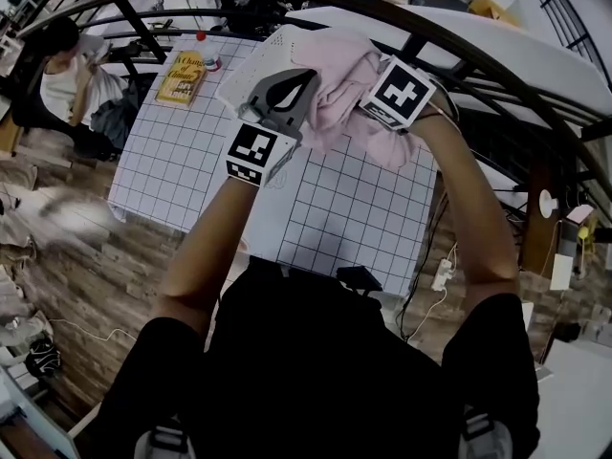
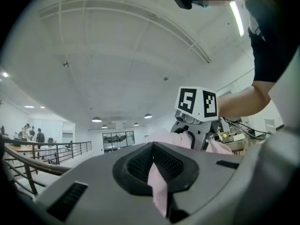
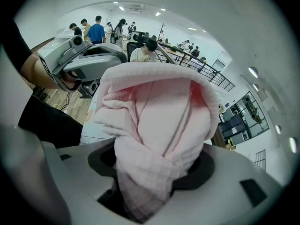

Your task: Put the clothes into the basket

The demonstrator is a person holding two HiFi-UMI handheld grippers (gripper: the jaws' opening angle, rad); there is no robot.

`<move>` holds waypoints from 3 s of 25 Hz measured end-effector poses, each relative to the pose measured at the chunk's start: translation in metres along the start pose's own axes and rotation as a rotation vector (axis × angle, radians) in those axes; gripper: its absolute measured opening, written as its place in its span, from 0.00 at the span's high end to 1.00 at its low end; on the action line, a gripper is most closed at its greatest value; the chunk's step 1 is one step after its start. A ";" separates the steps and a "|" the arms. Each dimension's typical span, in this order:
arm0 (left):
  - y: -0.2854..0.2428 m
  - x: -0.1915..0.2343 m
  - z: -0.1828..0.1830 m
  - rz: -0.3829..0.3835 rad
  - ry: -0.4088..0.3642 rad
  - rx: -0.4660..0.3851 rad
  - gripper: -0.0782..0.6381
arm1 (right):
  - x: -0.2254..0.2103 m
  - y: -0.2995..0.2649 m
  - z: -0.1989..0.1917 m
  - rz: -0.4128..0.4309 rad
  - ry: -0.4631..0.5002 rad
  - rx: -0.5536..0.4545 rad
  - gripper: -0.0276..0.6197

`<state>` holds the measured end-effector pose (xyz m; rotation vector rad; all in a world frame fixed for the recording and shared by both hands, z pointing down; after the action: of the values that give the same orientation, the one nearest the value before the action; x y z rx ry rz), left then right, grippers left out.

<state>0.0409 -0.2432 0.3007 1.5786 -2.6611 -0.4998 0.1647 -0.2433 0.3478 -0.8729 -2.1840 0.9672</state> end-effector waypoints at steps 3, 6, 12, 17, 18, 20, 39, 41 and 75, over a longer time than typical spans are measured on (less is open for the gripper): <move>-0.007 0.018 -0.001 -0.004 0.022 -0.001 0.89 | -0.011 -0.005 0.012 -0.021 0.007 0.005 0.48; -0.013 0.037 0.001 -0.009 0.027 -0.006 0.89 | -0.019 -0.010 0.023 -0.045 0.014 0.015 0.48; -0.008 0.069 0.015 -0.023 0.018 -0.065 0.89 | -0.020 -0.014 0.051 -0.097 0.031 0.035 0.48; -0.026 0.102 0.012 -0.021 0.020 -0.080 0.89 | -0.050 -0.029 0.068 -0.115 0.033 0.040 0.48; -0.027 0.107 0.012 -0.020 0.019 -0.081 0.89 | -0.054 -0.032 0.073 -0.118 0.035 0.038 0.48; -0.027 0.117 0.012 -0.018 0.017 -0.082 0.89 | -0.060 -0.037 0.083 -0.122 0.038 0.031 0.48; -0.009 0.198 -0.062 0.031 0.055 0.023 0.89 | -0.079 -0.178 0.091 -0.007 0.013 0.055 0.48; -0.008 0.203 -0.073 0.035 0.065 0.025 0.89 | -0.078 -0.197 0.087 0.009 0.025 0.061 0.48; -0.011 0.209 -0.200 0.003 0.185 0.131 0.89 | -0.051 -0.359 0.030 0.110 -0.090 0.075 0.48</move>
<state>-0.0192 -0.4805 0.4555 1.5655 -2.6027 -0.1721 0.0582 -0.4807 0.6016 -0.9384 -2.1781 1.1547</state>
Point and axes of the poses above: the fingertips, and each gripper's own axes: y backward along the fingers, x to its left, z out of its top, the point moved 4 cm from there along y, backward along the fingers, and after that the axes turned 12 degrees about -x, right-handed, at the moved point
